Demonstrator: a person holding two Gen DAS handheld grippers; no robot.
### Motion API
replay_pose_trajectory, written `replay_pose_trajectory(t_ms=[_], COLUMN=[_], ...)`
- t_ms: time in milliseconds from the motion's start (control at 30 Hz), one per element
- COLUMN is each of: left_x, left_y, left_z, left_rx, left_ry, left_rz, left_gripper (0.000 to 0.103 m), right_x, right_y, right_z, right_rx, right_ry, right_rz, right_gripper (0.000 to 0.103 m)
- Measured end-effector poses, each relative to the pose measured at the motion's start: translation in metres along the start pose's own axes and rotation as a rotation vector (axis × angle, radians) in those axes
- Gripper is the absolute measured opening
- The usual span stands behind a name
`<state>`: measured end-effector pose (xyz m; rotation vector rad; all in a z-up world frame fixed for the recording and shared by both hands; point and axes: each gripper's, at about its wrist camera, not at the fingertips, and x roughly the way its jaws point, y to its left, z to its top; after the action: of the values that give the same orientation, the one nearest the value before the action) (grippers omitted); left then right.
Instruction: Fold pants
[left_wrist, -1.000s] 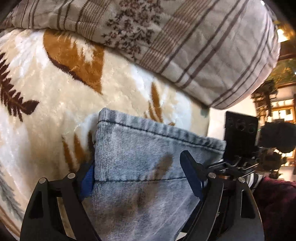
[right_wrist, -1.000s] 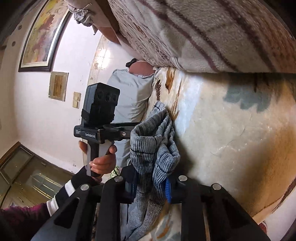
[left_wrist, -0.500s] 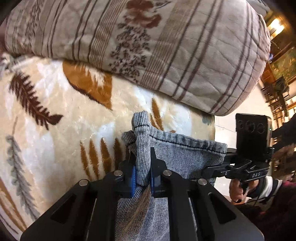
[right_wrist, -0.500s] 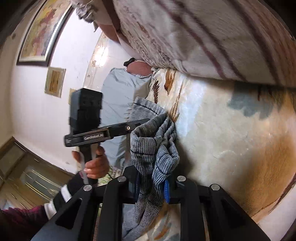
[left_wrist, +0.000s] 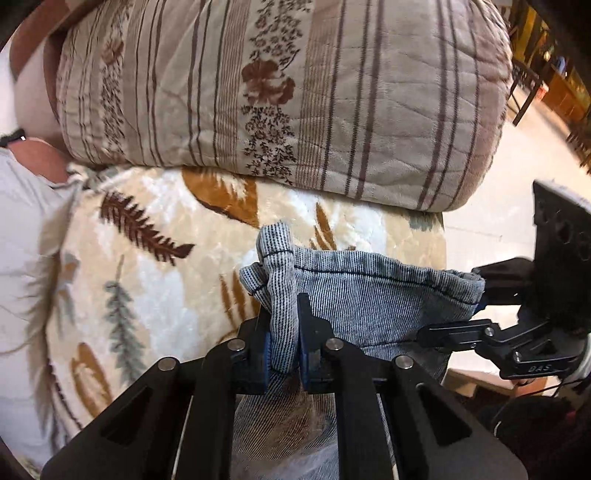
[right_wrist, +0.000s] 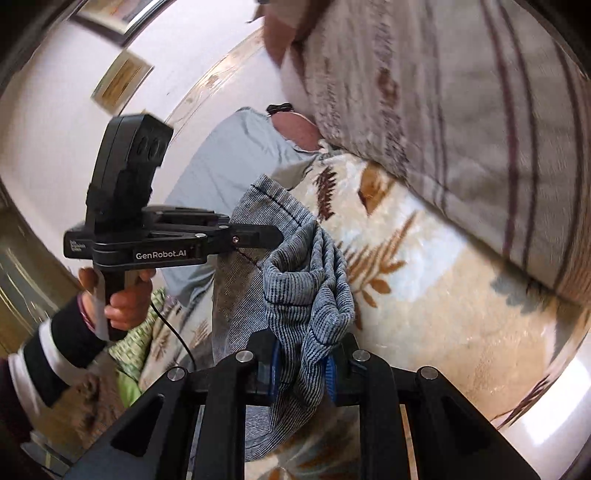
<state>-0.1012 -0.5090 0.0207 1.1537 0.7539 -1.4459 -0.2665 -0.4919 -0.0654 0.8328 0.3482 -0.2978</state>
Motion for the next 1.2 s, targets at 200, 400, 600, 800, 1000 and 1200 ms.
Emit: replay_pose_trajectory(t_ms=[200, 400, 600, 800, 1000, 1200], left_x=[-0.023, -0.04, -0.056, -0.068, -0.072, -0.07], left_y=[-0.006, -0.008, -0.005, 0.014, 0.031, 0.049], left_z=[-0.012, -0.032, -0.058, -0.101, -0.149, -0.194], left_rx=[0.035, 0.051, 0.03, -0.077, -0.181, -0.311], left_ry=[-0.005, -0.03, -0.06, -0.046, -0.05, -0.047], left_rz=[0.082, 0.145, 0.188, 0.179, 0.167, 0.13], left_gripper=[0.009, 0.01, 0.01, 0.01, 0.01, 0.01], right_x=[-0.005, -0.005, -0.001, 0.011, 0.033, 0.049], right_y=[0.027, 0.054, 0.09, 0.124, 0.161, 0.2], right_z=[0.001, -0.001, -0.009, -0.027, -0.053, -0.086], right_rx=[-0.088, -0.166, -0.257, -0.339, -0.429, -0.546], right_ry=[-0.005, 0.0, 0.021, 0.063, 0.129, 0.184], right_rz=[-0.02, -0.012, 0.004, 0.021, 0.039, 0.003], right_gripper=[0.018, 0.018, 0.017, 0.017, 0.017, 0.017])
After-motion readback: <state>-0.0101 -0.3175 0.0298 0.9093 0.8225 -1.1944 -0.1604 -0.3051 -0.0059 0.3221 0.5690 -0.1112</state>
